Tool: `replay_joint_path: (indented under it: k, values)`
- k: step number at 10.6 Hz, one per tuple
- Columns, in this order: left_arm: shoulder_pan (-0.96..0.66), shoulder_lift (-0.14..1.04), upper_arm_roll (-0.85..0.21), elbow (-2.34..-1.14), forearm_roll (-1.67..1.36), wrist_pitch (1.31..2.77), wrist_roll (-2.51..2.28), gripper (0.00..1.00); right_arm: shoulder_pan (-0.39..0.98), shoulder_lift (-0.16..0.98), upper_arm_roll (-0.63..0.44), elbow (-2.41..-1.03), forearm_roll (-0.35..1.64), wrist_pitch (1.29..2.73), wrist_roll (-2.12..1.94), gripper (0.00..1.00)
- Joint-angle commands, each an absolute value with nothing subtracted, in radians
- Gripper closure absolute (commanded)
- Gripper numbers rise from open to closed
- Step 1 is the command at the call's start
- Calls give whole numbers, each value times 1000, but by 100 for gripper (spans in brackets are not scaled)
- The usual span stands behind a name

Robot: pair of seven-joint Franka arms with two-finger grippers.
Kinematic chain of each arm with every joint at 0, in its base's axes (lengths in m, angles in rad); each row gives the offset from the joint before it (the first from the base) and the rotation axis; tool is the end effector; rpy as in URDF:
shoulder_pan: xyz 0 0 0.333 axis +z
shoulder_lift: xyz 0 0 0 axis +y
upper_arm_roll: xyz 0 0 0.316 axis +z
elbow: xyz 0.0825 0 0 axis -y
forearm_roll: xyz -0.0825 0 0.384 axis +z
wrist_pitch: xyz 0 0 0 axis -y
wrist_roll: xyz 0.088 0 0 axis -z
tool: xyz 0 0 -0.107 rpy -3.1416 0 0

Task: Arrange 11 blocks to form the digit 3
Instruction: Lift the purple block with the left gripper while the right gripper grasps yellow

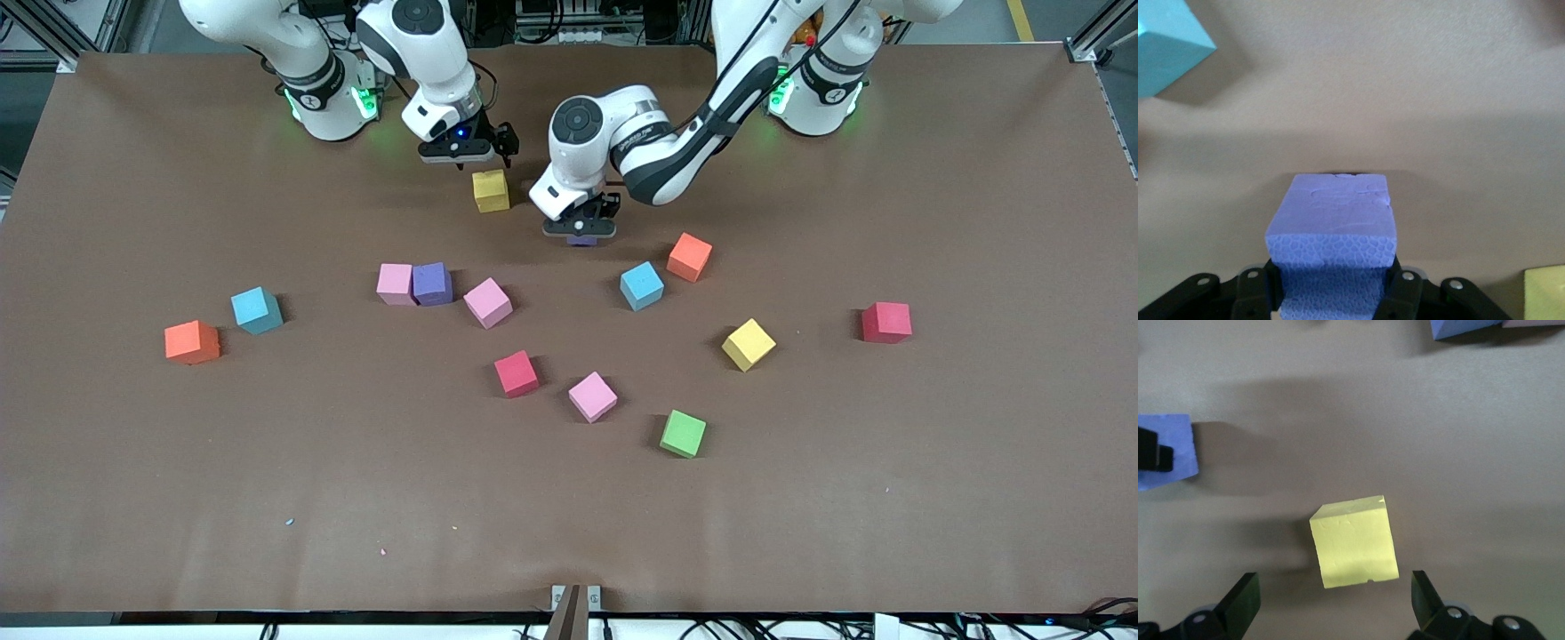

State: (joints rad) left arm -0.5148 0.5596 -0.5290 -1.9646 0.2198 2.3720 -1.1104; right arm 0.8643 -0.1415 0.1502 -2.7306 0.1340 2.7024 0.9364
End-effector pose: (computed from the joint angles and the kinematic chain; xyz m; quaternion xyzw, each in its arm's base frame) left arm 0.3158 -0.5195 0.2150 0.9973 -0.0197 -0.0700 0.0034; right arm 0.2209 0.3432 0.2768 -0.9980 0.0201 -0.0140 0.0586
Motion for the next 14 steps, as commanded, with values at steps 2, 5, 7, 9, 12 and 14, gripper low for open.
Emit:
replay_joint_path:
  k: [2,5,7,9,12,14]
  values:
    - [-549,598,-520,-1924,239,2344,-1141,90,859,-100,175,-2773,94,2806,943,0]
    - [-551,597,-522,-1922,249,2286,-1099,90,856,-75,175,-2775,34,2816,943,0]
    - [-551,600,-520,-1918,239,2284,-1092,89,853,-42,175,-2775,-9,2853,943,0]
    - [-558,607,-517,-1913,239,2284,-1089,87,854,1,175,-2775,-14,2899,943,0]
    - [-572,638,-514,-1875,236,2284,-1097,86,856,53,173,-2773,-14,2916,943,0]
    - [-572,652,-514,-1867,236,2284,-1100,85,856,72,175,-2770,-14,2930,945,0]
